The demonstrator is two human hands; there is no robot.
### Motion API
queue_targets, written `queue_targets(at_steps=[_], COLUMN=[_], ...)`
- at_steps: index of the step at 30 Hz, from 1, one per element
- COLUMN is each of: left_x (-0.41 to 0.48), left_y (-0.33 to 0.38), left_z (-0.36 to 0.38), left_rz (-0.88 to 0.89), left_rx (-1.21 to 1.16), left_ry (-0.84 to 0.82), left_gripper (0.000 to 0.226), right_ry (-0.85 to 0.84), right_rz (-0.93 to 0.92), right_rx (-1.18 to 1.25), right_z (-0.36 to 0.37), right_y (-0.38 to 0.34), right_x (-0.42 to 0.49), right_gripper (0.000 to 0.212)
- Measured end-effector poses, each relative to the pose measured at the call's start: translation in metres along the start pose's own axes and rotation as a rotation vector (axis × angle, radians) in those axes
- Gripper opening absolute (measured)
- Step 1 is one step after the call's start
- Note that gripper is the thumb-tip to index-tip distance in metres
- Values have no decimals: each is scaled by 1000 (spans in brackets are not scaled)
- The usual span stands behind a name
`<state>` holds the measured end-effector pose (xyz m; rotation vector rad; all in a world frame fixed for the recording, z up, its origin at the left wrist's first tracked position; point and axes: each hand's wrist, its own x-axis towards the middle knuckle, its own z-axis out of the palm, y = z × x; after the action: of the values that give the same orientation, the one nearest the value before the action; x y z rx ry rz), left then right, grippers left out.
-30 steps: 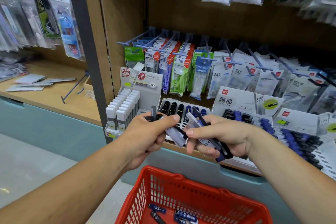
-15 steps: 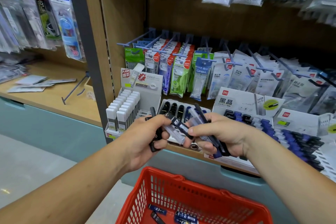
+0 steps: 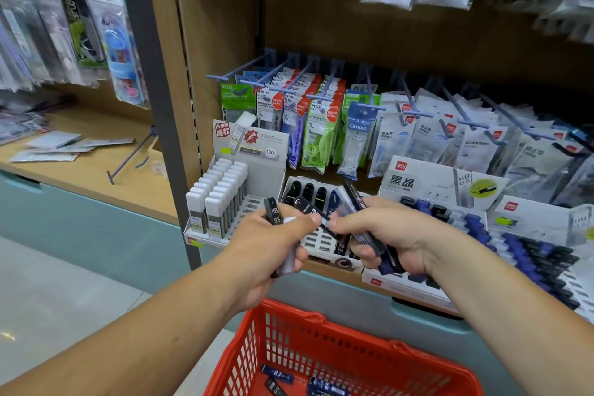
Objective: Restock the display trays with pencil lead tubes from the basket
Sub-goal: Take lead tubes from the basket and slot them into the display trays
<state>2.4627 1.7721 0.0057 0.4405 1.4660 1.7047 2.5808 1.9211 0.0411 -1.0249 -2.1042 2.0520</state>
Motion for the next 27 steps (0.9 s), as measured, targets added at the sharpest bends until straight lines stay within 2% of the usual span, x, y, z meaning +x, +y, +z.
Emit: queue_targets(at_steps=[5,10,14,19,22,24,27], left_x=[1,-1,-1,0,2,4,11], left_y=[-2,2,5,6,6,5,0], left_z=[-6,-11,-16,-24,-27,-27,-28], left_rz=[35,20,-45,-114,-144,-154,-175], left_rx=[14,-37,-106,-182,-163,-155,-119], left_ry=[65,1,-62,-238,-280,-277,-214], left_gripper=[25,19,7,21,27,20,17], right_ry=[-28,-18,94,-54,-64,-24,181], right_rz=[-49,-201,-361,-481,-474,-461,-452], right_rx=[-89,-272,-190,-128,-65,-45,-74], right_z=[9,17,10,9,6,5,-2], right_y=[-5,-12,-16,-14,-13,-13,-20], right_x=[4,5,5,7,15,20,27], right_gripper=[19,22,16,36,35,28,17])
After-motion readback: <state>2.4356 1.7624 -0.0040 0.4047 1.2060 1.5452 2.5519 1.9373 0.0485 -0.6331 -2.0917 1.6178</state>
